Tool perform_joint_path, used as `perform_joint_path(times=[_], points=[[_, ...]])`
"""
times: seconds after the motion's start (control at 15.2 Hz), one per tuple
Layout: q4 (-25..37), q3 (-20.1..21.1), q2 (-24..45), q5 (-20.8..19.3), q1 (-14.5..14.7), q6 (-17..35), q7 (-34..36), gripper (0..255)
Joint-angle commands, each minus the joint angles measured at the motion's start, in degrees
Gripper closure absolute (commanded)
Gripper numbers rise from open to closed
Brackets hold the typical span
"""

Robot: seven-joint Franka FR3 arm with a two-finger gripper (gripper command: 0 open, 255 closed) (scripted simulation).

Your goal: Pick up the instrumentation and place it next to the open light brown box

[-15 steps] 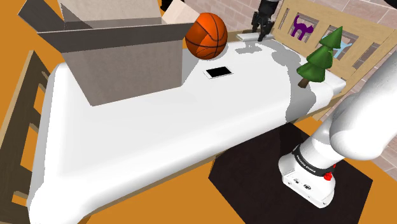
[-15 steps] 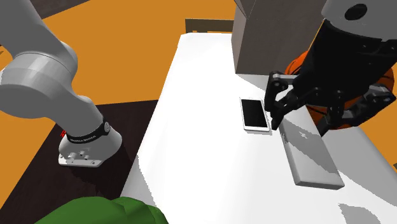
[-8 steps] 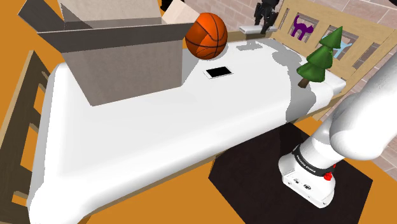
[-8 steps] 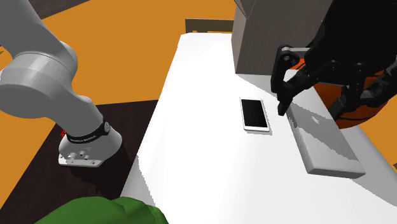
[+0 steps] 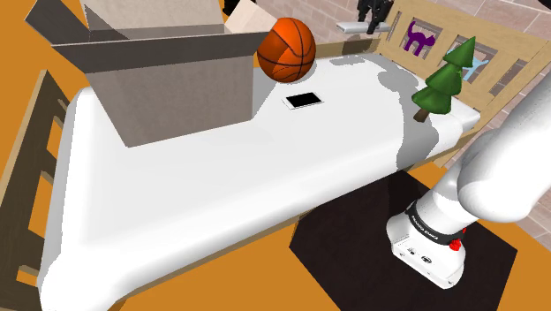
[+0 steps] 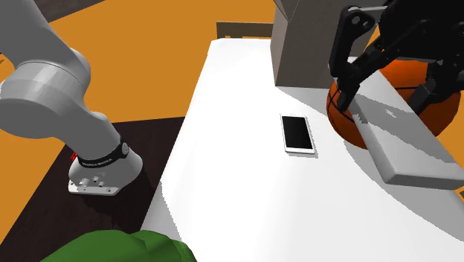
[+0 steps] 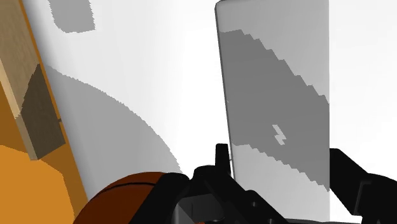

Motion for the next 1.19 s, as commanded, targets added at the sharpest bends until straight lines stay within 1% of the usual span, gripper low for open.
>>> perform_joint_path(times=[0.0,0.59,1.12], points=[[1.9,-0.1,0.4,0.2,-0.1,-1.6,-0.1,255],[11.2,-0.4,2.4,1.4,-0.8,-9.1,-0.9,255],[21.5,-1.0,5.8,3.4,-2.3,-16.6,-2.0,255]])
